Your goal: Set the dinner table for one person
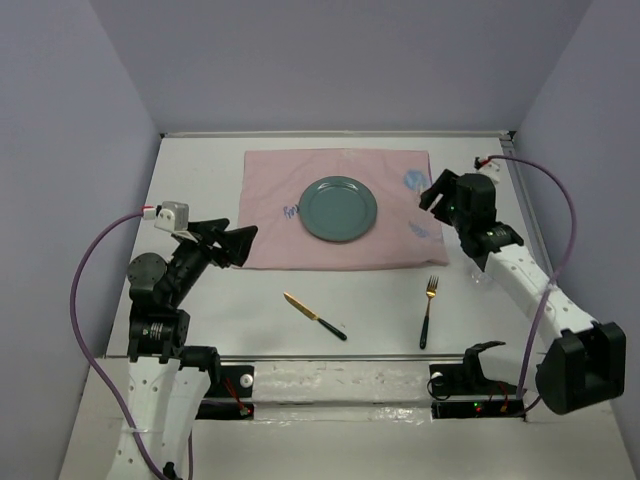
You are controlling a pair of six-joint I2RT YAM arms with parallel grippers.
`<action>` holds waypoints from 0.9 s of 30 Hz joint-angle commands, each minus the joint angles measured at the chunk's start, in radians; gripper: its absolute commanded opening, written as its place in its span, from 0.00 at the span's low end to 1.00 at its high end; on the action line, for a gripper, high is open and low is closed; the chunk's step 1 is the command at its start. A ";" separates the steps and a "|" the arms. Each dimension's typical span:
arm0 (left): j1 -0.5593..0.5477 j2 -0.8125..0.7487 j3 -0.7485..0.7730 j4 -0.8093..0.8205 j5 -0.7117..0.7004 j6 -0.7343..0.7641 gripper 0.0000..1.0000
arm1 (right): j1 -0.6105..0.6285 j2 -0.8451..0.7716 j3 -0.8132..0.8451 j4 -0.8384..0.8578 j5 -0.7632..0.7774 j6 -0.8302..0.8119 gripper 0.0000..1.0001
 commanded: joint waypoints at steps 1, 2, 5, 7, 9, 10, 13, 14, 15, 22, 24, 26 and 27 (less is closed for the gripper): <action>-0.025 -0.010 0.025 0.057 0.059 0.007 0.91 | -0.052 -0.088 0.006 -0.261 0.342 -0.089 0.70; -0.031 -0.012 0.026 0.055 0.059 0.008 0.91 | -0.053 -0.100 0.006 -0.284 0.355 -0.087 0.70; -0.043 -0.021 0.029 0.048 0.057 0.017 0.91 | -0.095 -0.134 0.006 -0.370 0.404 -0.078 0.70; -0.043 -0.024 0.029 0.046 0.060 0.017 0.91 | -0.147 -0.141 0.000 -0.419 0.404 -0.086 0.70; -0.043 -0.032 0.029 0.046 0.063 0.017 0.91 | -0.175 -0.149 -0.018 -0.428 0.372 -0.087 0.70; -0.043 -0.039 0.028 0.046 0.062 0.016 0.91 | -0.187 -0.148 -0.020 -0.427 0.344 -0.084 0.70; -0.043 -0.047 0.029 0.037 0.051 0.023 0.91 | -0.198 -0.114 -0.015 -0.428 0.336 -0.073 0.68; -0.043 -0.050 0.029 0.034 0.047 0.023 0.91 | -0.207 -0.103 -0.015 -0.430 0.333 -0.073 0.67; -0.043 -0.055 0.029 0.032 0.047 0.023 0.91 | -0.207 -0.094 -0.018 -0.430 0.333 -0.070 0.67; -0.043 -0.070 0.034 0.031 0.045 0.028 0.91 | -0.250 0.000 -0.029 -0.412 0.266 -0.047 0.57; -0.043 -0.070 0.034 0.031 0.048 0.028 0.91 | -0.260 0.029 -0.037 -0.392 0.246 -0.037 0.53; -0.046 -0.070 0.035 0.032 0.050 0.027 0.91 | -0.270 0.043 -0.043 -0.383 0.229 -0.030 0.51; -0.048 -0.069 0.035 0.032 0.051 0.027 0.91 | -0.270 0.047 -0.046 -0.375 0.232 -0.029 0.44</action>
